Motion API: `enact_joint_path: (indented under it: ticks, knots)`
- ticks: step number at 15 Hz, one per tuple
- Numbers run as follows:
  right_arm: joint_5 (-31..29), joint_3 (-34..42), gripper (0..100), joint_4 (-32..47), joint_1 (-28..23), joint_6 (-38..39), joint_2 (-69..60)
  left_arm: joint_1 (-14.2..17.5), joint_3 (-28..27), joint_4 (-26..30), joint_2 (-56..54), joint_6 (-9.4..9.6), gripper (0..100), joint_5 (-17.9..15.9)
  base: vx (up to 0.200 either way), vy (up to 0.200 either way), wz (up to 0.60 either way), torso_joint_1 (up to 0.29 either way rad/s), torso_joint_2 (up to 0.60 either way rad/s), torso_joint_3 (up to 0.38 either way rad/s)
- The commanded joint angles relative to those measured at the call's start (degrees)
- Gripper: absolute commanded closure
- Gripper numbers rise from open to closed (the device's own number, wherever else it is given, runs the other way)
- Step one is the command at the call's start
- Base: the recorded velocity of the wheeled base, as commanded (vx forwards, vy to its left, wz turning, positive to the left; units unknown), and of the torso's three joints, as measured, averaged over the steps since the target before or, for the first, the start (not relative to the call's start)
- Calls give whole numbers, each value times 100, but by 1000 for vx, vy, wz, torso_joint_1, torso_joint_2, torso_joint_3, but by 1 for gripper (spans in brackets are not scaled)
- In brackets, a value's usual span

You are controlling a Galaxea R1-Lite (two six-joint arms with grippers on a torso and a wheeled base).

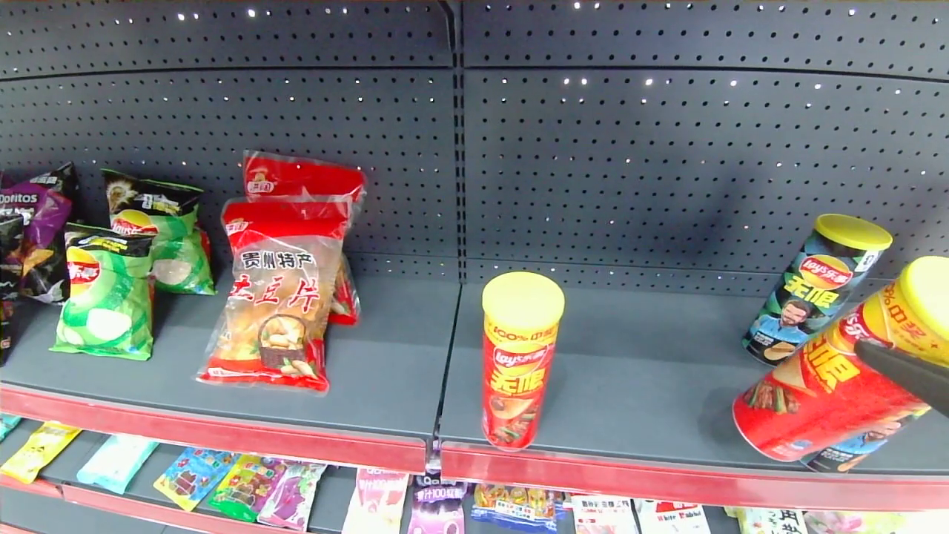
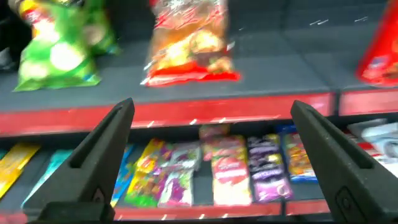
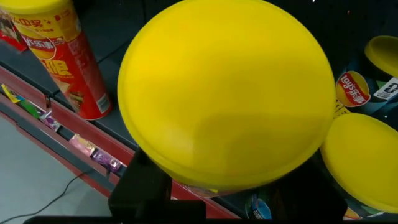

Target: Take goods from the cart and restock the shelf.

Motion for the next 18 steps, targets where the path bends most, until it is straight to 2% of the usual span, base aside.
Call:
enact_joint_path:
  ticks: [1,3,7,18]
  knots:
    - [6,-88,100,-8,20,-3,102,10,-2,33,-12,-112,0,165,0,0,0,0,0,0]
    - [15,-132,100,-8,99,-12,190,1,-2,42,-3,-138,0,156,0,0,0,0,0,0]
    - [32,-352,100,-8,872,-30,630,1,-2,42,-3,-165,0,156,0,0,0,0,0,0]
    - [41,-1582,100,-342,943,-161,2801,1,-2,42,-3,-156,0,156,0,0,0,0,0,0]
